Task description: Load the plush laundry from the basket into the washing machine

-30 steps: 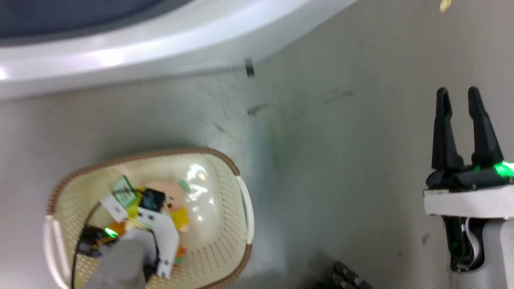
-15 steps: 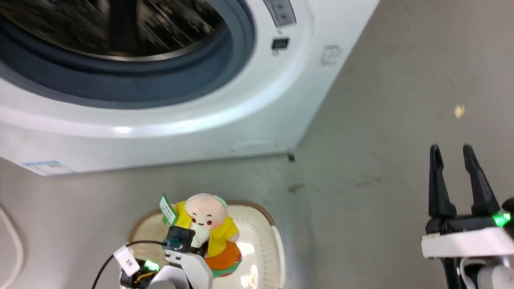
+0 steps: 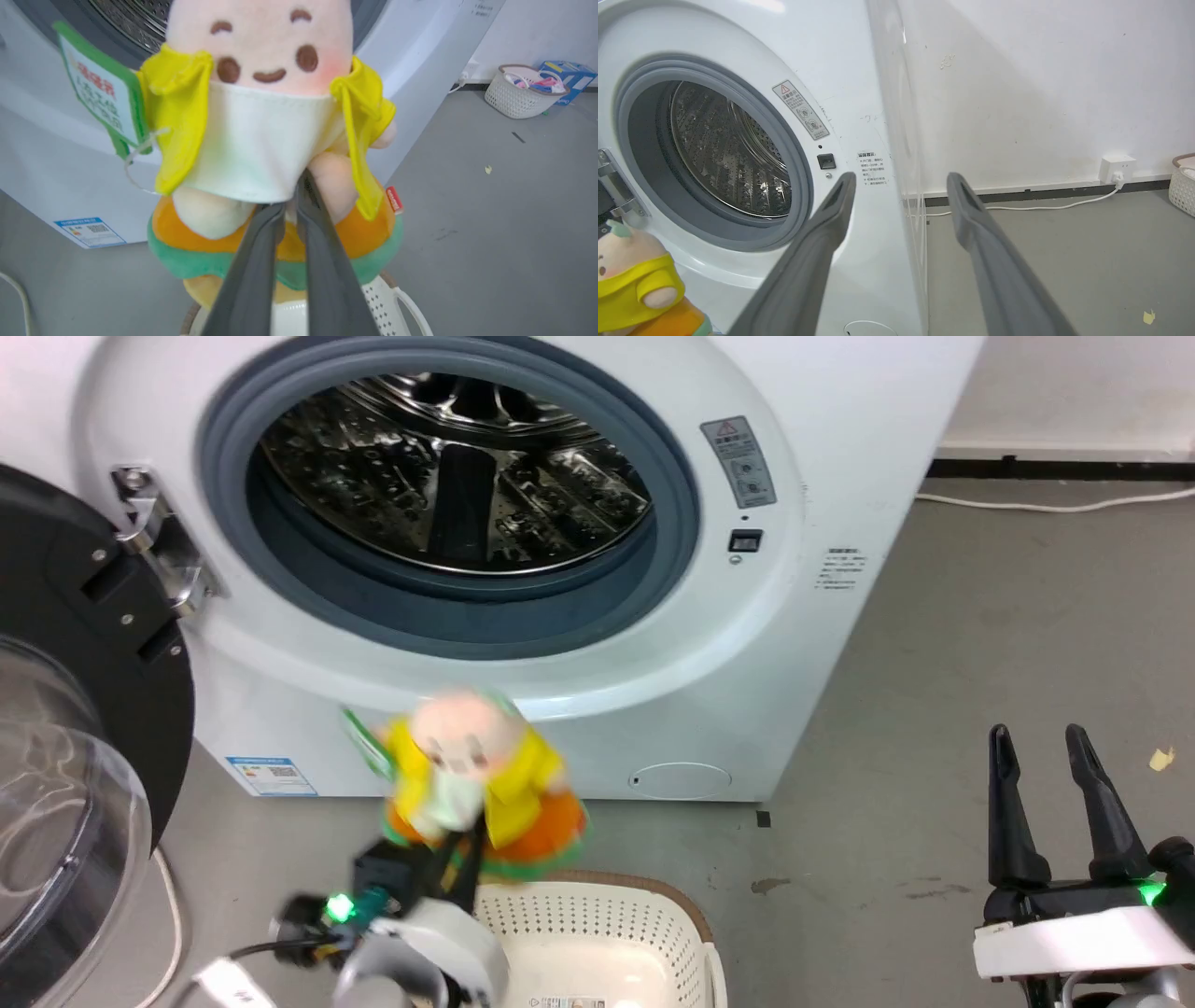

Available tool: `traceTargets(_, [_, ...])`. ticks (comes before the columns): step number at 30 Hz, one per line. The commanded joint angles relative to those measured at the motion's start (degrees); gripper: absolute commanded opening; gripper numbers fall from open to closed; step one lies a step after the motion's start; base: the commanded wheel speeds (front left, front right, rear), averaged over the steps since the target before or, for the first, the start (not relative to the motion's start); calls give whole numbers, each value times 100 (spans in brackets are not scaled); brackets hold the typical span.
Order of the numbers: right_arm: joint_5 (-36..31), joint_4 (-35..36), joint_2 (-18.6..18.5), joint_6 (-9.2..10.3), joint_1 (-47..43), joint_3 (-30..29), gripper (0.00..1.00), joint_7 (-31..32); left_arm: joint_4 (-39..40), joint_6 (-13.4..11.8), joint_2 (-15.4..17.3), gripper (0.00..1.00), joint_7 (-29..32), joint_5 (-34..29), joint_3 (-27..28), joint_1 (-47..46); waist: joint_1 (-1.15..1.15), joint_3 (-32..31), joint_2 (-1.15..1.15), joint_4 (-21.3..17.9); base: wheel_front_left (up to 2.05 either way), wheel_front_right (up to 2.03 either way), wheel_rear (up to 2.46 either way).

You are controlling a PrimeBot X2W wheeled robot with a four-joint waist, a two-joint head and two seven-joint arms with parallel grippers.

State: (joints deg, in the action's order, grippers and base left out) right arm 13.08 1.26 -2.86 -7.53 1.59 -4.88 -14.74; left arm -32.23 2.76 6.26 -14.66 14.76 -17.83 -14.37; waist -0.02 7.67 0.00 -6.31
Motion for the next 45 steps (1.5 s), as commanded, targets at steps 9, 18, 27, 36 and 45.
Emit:
traceTargets(9, [111,130,-1,4,179,62,100,-26,2297,-67,78,0,-33,-326,823,-146,2,641,0,-127,0,0,0])
traceTargets(18, [317,263,-1,4,797,207,100,-26,2026,128,420,0,152,-473,1155,-1876,2,1939,0,-568,0,0,0])
traceTargets(27, [738,259,-1,4,1300,211,100,-26,788,311,1182,0,1306,-687,1089,-4322,2,3045,0,-1095,0,0,0])
traceTargets(36, [1130,130,-1,4,1511,379,100,-26,-859,352,1808,0,1994,-1002,942,-6053,2,3473,0,-1511,0,0,0])
traceTargets(45, [1243,125,-1,4,1566,417,100,-26,-1770,268,1951,0,2205,-1353,595,-6719,2,3601,0,-1578,0,0,0])
